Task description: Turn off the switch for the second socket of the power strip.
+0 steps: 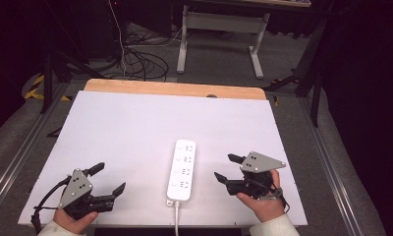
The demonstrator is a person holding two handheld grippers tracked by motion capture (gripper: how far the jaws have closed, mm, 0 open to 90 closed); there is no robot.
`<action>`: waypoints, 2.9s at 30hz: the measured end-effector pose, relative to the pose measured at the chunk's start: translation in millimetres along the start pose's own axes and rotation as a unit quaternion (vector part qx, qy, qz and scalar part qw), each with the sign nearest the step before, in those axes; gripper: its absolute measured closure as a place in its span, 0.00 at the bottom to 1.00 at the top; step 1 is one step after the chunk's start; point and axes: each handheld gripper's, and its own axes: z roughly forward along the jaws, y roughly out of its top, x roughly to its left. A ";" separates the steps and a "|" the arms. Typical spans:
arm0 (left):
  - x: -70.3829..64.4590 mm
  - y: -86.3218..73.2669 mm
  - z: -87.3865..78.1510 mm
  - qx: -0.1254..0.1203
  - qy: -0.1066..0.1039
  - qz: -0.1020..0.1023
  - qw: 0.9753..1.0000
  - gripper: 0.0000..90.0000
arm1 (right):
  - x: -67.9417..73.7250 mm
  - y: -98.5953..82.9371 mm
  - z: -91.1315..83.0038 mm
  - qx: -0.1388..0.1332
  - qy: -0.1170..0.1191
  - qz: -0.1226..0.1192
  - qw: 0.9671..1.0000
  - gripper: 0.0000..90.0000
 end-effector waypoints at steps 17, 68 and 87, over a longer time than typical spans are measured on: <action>0.5 0.1 -0.1 0.002 -0.002 -0.002 1.000 0.15 | 15.1 42.5 39.5 0.009 0.045 -0.030 0.998 0.36; 3.9 0.5 -3.6 -0.004 0.000 -0.014 1.000 0.19 | 40.7 73.4 106.4 0.096 0.147 -0.067 0.982 0.89; 4.0 0.3 -3.2 -0.003 0.000 -0.018 1.000 0.19 | 38.1 66.1 139.1 0.211 0.115 -0.061 0.969 1.00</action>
